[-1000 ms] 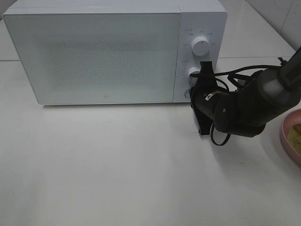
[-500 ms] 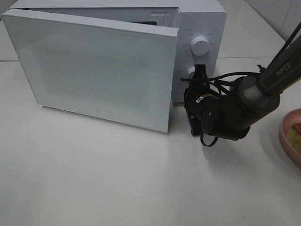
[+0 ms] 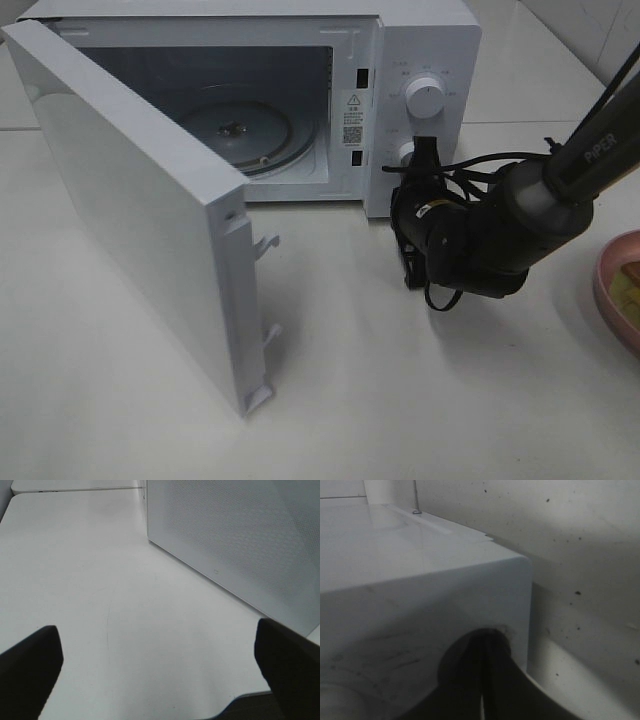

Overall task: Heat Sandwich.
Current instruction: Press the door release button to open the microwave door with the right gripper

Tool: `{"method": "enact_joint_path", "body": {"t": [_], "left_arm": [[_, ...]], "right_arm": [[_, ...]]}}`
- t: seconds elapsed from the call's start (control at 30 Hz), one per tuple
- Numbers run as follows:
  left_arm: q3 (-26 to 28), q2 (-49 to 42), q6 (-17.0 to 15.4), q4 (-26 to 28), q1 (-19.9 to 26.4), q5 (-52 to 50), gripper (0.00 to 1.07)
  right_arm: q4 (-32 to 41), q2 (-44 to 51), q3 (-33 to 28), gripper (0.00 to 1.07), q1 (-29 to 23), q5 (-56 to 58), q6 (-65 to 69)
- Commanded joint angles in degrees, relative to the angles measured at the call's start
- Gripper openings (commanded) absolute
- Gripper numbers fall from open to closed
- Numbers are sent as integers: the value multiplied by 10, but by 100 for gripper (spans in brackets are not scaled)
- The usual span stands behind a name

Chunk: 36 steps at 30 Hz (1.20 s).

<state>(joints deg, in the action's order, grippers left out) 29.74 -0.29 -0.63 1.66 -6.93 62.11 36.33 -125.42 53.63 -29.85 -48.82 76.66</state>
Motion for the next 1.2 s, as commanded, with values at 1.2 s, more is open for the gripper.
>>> {"method": "enact_joint_path", "body": {"t": [1.2], "left_arm": [[-1, -13, -3, 2, 1, -8, 100]], "right_arm": [[-85, 171, -109, 4, 24, 164, -103]]}}
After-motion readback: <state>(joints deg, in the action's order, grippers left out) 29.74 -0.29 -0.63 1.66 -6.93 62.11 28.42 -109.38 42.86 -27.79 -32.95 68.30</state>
